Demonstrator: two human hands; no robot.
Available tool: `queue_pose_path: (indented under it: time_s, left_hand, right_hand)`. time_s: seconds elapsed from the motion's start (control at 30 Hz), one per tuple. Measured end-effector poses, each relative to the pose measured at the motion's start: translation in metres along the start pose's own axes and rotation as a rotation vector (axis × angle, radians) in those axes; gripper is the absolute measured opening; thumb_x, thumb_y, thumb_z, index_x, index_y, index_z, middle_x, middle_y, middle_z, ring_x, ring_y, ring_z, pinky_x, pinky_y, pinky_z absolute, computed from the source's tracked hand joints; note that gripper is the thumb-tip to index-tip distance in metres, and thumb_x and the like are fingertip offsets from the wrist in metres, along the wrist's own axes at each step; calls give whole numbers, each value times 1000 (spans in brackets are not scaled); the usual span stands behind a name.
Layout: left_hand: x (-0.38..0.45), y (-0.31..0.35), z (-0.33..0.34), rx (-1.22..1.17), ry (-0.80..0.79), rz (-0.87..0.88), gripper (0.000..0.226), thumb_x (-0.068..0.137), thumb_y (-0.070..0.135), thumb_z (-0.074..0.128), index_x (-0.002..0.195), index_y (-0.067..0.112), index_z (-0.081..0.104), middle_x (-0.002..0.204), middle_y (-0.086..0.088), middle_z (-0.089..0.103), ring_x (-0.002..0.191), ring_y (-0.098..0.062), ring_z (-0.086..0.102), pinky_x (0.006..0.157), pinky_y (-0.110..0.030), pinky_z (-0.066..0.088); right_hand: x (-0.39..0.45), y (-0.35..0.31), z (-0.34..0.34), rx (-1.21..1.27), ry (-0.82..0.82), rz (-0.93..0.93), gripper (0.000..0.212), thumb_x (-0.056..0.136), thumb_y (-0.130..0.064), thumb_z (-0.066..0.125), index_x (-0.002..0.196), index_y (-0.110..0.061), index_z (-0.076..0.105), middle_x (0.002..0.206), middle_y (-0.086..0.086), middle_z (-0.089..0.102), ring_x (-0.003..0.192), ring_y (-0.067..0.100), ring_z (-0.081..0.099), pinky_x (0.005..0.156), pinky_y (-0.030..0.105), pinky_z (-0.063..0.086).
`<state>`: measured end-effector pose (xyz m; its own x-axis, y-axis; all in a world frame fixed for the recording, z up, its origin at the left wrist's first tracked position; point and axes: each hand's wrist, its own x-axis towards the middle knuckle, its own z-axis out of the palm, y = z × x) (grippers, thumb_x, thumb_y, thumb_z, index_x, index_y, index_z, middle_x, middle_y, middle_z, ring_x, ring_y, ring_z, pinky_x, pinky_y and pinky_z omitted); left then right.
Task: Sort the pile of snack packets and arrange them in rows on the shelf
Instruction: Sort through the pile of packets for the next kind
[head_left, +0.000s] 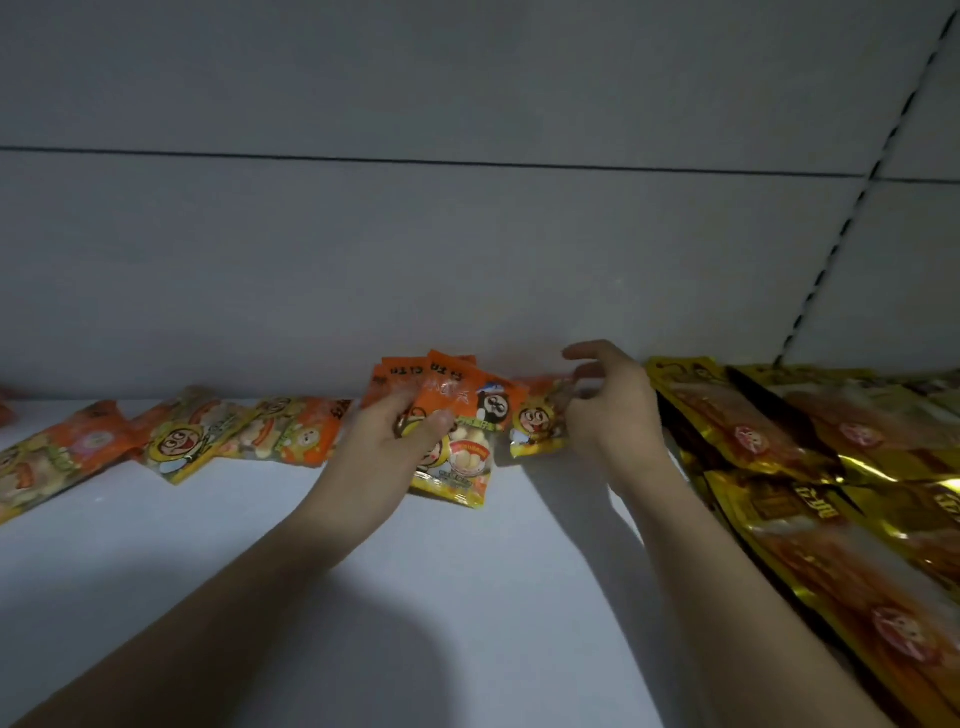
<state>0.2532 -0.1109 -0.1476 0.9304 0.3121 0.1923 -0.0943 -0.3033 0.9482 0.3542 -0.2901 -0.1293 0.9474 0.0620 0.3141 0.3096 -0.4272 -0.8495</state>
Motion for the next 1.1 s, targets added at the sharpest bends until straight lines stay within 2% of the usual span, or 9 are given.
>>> queue_pose_path:
  time_s: [0.17,0.23,0.33,0.5,0.63,0.77,0.87,1.0,1.1]
  left_hand:
    - [6,-1,-26,223,298,17,14,96,31,59,103,20,65,97,-4,70,95,-27,66,90,-46,51]
    - [4,2,-32,195,336,12,27,88,47,57,104,27,64,100,-2,71,96,-27,68,90,-53,53]
    - [-1,9,-28,119,333,63,34,83,56,56,99,28,65,97,-3,73,92,-28,71,85,-57,55]
    - [-2,29,1,-144,278,-72,9,98,22,62,96,14,68,76,-3,74,57,-21,73,50,-37,54]
    - [12,22,22,-203,227,-184,11,96,27,65,103,19,70,69,7,74,59,-18,73,61,-43,59]
    - [13,9,24,-190,196,-126,10,92,30,70,99,24,72,80,4,77,72,-21,75,64,-45,62]
    - [11,7,20,-249,139,-98,9,92,26,70,101,25,73,88,2,78,81,-21,76,65,-36,57]
    - [14,7,16,-302,199,-132,19,95,38,62,102,27,76,93,3,78,86,-20,75,83,-46,59]
    - [18,7,5,-272,363,-93,19,100,21,56,109,25,72,83,5,75,62,-21,72,67,-46,59]
  right_hand:
    - [8,2,-8,-91,103,-94,45,81,8,46,113,-17,66,114,13,61,94,28,61,74,28,45]
    - [6,6,-11,-254,69,-67,48,81,9,47,121,-13,62,125,16,53,103,32,56,80,30,43]
    - [2,9,-12,-491,17,-13,49,83,5,52,128,-14,59,137,14,43,123,41,40,96,40,38]
    - [4,20,2,-657,-238,-106,24,92,-33,56,110,-23,69,123,5,62,120,36,50,97,41,45]
    - [4,23,-8,-718,-244,1,30,99,-34,46,120,-22,65,129,6,59,125,36,46,99,41,42]
    - [-1,-3,0,-351,-47,-119,33,94,-26,60,124,-12,63,120,12,64,113,32,58,94,39,47]
    - [-22,-29,20,38,-200,-9,47,89,-31,70,131,-21,50,98,-3,66,89,17,67,79,34,55]
    - [-17,-24,21,64,-114,24,58,86,-21,75,136,-25,47,95,-2,65,91,20,67,84,41,57]
    - [-7,-14,9,-44,-85,30,64,90,-24,70,146,-19,39,118,10,65,108,30,63,91,45,53]
